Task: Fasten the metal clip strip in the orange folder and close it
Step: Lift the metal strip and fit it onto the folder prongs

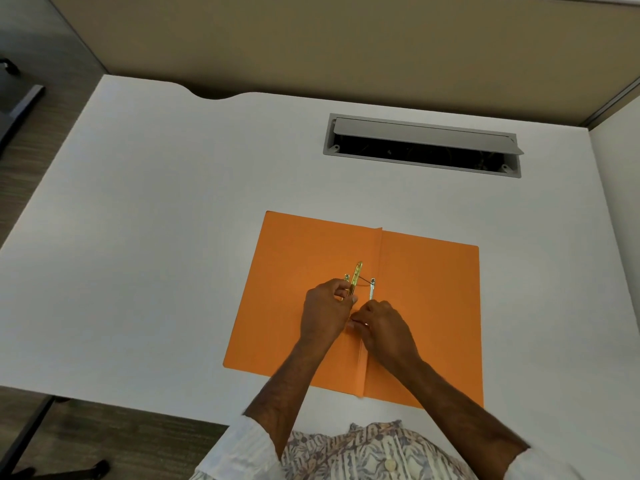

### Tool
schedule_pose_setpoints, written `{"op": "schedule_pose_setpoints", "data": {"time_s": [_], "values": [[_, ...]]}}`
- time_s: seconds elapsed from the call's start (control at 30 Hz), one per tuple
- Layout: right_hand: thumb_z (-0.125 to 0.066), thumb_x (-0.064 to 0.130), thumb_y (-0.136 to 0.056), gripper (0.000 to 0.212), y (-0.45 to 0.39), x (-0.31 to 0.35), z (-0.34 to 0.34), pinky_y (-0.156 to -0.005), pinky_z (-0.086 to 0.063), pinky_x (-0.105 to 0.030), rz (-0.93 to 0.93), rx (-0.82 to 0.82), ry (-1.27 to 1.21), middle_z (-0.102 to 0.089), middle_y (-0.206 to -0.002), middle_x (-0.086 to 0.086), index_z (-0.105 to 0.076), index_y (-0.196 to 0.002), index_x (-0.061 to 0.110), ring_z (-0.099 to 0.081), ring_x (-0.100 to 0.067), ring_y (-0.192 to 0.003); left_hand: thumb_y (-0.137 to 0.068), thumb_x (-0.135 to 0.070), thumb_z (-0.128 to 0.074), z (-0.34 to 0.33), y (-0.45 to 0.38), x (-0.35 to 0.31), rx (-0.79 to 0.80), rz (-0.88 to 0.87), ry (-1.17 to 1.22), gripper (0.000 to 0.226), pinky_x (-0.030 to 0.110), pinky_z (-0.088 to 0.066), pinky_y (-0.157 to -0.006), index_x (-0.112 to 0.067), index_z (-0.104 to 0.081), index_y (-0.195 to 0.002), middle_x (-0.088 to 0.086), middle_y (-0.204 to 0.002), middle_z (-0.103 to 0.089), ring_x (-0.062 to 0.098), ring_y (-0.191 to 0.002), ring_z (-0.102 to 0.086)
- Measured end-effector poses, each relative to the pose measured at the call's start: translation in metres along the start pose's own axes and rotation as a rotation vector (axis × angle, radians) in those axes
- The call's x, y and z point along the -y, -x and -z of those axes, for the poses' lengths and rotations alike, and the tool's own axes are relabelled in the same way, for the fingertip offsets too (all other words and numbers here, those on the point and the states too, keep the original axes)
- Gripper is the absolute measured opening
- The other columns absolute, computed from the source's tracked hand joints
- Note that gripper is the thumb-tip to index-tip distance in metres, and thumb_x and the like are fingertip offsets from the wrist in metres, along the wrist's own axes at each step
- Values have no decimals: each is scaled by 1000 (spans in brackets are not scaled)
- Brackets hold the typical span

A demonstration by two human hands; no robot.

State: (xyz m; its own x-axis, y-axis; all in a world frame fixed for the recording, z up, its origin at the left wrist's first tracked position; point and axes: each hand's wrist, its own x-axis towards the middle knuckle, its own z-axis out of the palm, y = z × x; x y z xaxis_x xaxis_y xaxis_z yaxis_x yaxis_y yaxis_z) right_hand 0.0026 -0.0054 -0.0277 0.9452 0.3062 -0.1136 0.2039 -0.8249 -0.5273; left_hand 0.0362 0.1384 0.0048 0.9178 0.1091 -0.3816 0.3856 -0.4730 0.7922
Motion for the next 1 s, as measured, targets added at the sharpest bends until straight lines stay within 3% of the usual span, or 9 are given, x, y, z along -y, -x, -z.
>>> {"op": "schedule_pose_setpoints", "data": {"time_s": [0.1, 0.27, 0.33, 0.4, 0.57, 0.67, 0.77, 0.9, 1.0], "values": [[-65, 25, -91, 12, -3, 3, 3, -62, -42, -32, -35, -3, -20, -70, -86, 0, -75, -98, 23, -55, -22, -81, -82, -18, -78, -1, 0, 0, 0, 9, 11, 22, 6, -47, -58, -16, -76, -104, 0, -91, -74, 11, -75, -70], [-63, 27, -93, 16, -2, 5, 2, -62, -41, -29, -97, 5, -49, -71, -90, 2, -74, -103, 24, -52, -17, -85, -81, -18, -79, -5, -2, 1, -3, 1, 18, 24, 5, -47, -55, -14, -75, -105, -1, -90, -74, 9, -70, -68], [-63, 27, -93, 16, -2, 4, 3, -62, -42, -29, -109, 11, -53, -71, -92, 2, -74, -103, 25, -52, -16, -86, -81, -18, -79, -6, -2, 1, -2, 4, 18, 25, 12, -51, -61, -14, -76, -105, 1, -92, -75, 12, -76, -70], [-63, 26, -93, 16, -1, 5, 4, -62, -44, -30, -118, 13, -57, -71, -93, 2, -74, -104, 25, -52, -17, -87, -80, -17, -80, -6, -3, 2, 0, 5, 27, 26, 9, -49, -60, -13, -76, -106, 3, -92, -75, 12, -79, -69], [-63, 27, -93, 17, 0, 5, 3, -62, -43, -29, -125, 10, -66, -71, -95, 2, -74, -105, 25, -52, -17, -88, -79, -15, -81, -7, -4, 3, -3, 27, 47, 25, 2, -44, -50, -14, -76, -103, -3, -84, -70, -1, -64, -64], [-63, 27, -92, 15, 1, 4, 3, -61, -43, -30, -92, 24, -64, -70, -92, 2, -74, -102, 27, -51, -17, -86, -79, -14, -81, -7, -5, 4, -1, 39, 69, 24, 6, -48, -49, -12, -76, -102, -2, -85, -71, -2, -60, -66], [-63, 28, -92, 15, 2, 2, 3, -62, -43, -30, -108, 15, -82, -70, -91, 3, -75, -102, 27, -51, -17, -86, -79, -15, -80, -8, -5, 4, 4, 53, 82, 24, 21, -57, -59, -12, -76, -103, 2, -90, -73, 15, -73, -73], [-62, 28, -94, 16, 1, 1, 2, -62, -41, -29, -158, -15, -127, -70, -92, 4, -74, -103, 29, -50, -15, -85, -80, -16, -80, -8, -4, 5, 5, 42, 89, 22, 5, -47, -51, -14, -76, -101, -6, -84, -70, -1, -66, -65], [-61, 29, -94, 16, 0, 1, 1, -63, -43, -30, -162, -20, -128, -71, -92, 4, -74, -102, 29, -51, -16, -85, -80, -16, -80, -7, -4, 6, 9, 37, 80, 23, 4, -47, -52, -13, -76, -103, -3, -88, -71, -2, -69, -64]]}}
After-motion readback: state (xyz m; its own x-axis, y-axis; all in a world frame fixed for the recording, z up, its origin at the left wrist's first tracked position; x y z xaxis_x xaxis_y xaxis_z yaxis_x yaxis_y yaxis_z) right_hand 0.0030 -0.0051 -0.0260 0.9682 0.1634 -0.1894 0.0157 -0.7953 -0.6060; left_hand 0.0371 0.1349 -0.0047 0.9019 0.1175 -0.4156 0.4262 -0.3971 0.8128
